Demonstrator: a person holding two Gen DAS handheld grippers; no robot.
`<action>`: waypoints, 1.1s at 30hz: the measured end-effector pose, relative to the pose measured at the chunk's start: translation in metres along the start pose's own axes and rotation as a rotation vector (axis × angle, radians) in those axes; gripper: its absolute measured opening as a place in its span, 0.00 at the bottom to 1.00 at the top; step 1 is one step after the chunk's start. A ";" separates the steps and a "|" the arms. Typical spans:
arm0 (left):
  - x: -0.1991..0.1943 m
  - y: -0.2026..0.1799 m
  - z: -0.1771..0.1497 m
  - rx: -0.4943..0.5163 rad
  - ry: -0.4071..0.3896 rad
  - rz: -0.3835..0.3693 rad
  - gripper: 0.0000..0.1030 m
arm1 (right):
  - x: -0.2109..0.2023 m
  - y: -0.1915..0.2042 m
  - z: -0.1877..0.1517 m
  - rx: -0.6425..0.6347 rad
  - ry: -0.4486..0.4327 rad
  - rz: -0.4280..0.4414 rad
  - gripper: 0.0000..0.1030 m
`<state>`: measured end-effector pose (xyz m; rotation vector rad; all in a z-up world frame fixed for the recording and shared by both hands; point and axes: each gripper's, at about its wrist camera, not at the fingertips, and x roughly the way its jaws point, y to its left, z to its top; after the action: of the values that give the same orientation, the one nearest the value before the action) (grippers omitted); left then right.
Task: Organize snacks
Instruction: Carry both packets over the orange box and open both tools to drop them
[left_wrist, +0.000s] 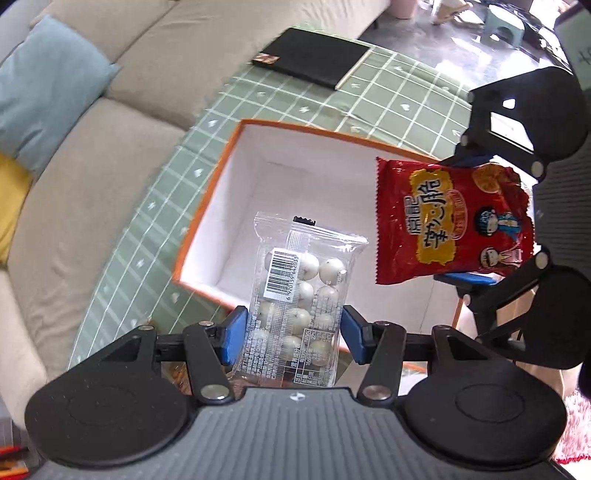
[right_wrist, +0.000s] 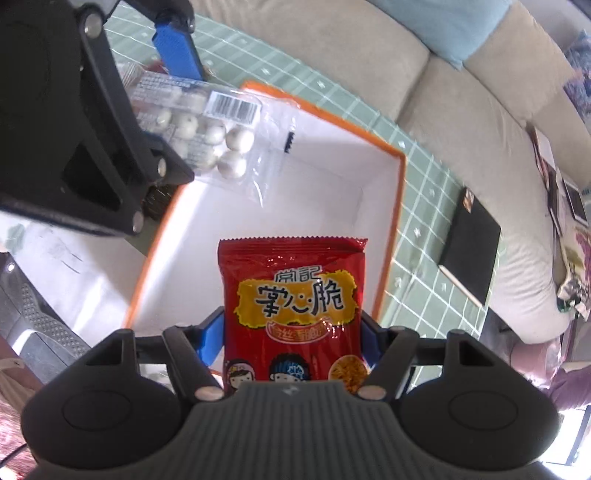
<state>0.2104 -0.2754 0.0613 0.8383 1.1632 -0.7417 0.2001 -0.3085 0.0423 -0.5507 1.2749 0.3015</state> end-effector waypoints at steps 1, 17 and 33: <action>0.006 -0.004 0.005 0.016 0.000 -0.007 0.60 | 0.006 -0.003 -0.003 0.000 0.004 0.002 0.66; 0.104 -0.006 0.022 0.029 0.110 -0.041 0.60 | 0.081 -0.009 -0.019 -0.072 0.022 0.028 0.67; 0.152 -0.002 0.021 -0.008 0.168 -0.087 0.61 | 0.129 -0.018 -0.014 -0.021 0.025 0.103 0.67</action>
<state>0.2546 -0.3052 -0.0831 0.8602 1.3587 -0.7482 0.2337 -0.3419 -0.0796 -0.5090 1.3278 0.3952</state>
